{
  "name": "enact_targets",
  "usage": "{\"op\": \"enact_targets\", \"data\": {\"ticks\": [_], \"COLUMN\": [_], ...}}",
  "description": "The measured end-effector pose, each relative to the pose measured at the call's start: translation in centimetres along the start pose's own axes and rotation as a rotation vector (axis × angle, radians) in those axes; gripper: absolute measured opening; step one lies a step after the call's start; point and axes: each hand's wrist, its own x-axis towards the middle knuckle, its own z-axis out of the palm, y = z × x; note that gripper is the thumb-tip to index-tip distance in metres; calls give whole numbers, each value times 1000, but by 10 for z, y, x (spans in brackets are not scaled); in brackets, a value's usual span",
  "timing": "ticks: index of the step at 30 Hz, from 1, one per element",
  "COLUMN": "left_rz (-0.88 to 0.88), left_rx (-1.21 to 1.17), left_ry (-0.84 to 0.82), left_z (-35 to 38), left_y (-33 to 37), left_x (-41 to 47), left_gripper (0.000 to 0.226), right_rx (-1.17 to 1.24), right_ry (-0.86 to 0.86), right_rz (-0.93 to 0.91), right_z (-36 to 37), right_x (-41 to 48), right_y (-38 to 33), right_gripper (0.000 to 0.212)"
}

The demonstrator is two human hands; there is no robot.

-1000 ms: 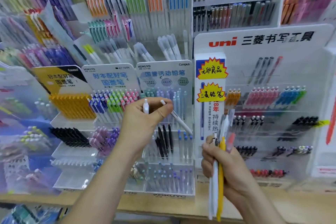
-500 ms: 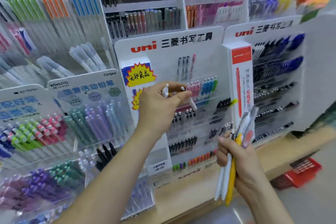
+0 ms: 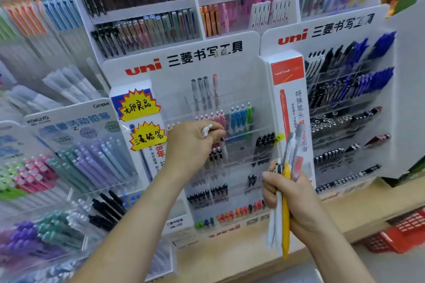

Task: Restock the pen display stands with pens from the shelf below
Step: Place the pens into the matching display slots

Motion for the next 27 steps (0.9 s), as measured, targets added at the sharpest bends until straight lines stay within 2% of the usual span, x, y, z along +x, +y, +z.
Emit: {"op": "enact_targets", "data": {"ticks": [5,10,16,18,20,23,25,27], "left_rz": [2,119,225,278,322,222,137,112], "left_rx": [51,234,418,515,631,620,535,566], "left_ry": [36,-96,-93,-135,-226,-310,-302,-319], "left_z": [-13,-4,5,5,9,17,20,22], "left_y": [-1,-3,-3,-3,-6,-19,-25,-25], "left_x": [7,8,12,14,13,10,11,14], "left_gripper": [7,12,14,27,31,20,16,18], "right_rx": [38,30,43,41,45,34,27,28], "right_ry": [-49,-83,-116,-128,-140,-146,-143,-144], "right_rz": [35,53,79,77,77,75,74,79], "right_z": [6,10,12,12,12,11,10,10], "right_x": [10,15,17,17,17,18,19,20], "right_y": [3,6,7,7,7,6,5,5], "right_gripper": [21,21,21,22,21,22,21,21]}}
